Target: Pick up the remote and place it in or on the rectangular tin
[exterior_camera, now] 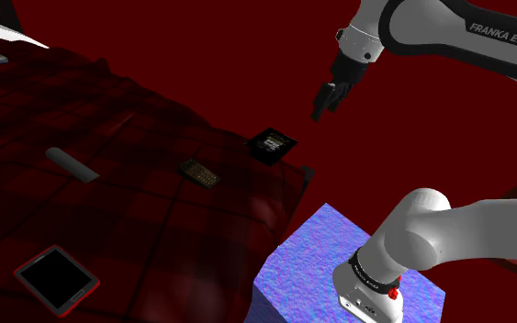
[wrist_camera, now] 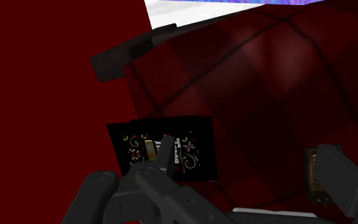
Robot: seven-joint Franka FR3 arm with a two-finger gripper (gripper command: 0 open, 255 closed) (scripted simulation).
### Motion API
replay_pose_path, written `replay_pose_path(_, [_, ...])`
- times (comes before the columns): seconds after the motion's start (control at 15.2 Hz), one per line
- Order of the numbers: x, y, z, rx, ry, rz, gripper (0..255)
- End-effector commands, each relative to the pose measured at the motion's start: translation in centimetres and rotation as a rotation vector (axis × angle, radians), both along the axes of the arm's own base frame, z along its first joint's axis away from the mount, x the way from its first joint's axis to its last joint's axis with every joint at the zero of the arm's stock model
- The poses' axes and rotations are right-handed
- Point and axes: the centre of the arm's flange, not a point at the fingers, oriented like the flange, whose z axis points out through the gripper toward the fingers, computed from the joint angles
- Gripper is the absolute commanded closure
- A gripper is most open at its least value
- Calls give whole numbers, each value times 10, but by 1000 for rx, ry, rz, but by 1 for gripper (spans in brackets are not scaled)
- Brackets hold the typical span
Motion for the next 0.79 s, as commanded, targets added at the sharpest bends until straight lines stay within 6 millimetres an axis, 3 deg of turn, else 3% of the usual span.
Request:
replay_pose_path(0.0, [0, 0, 0, 0, 0, 0, 0])
replay_pose_path(0.73, [102, 76, -76, -14, 22, 24, 0])
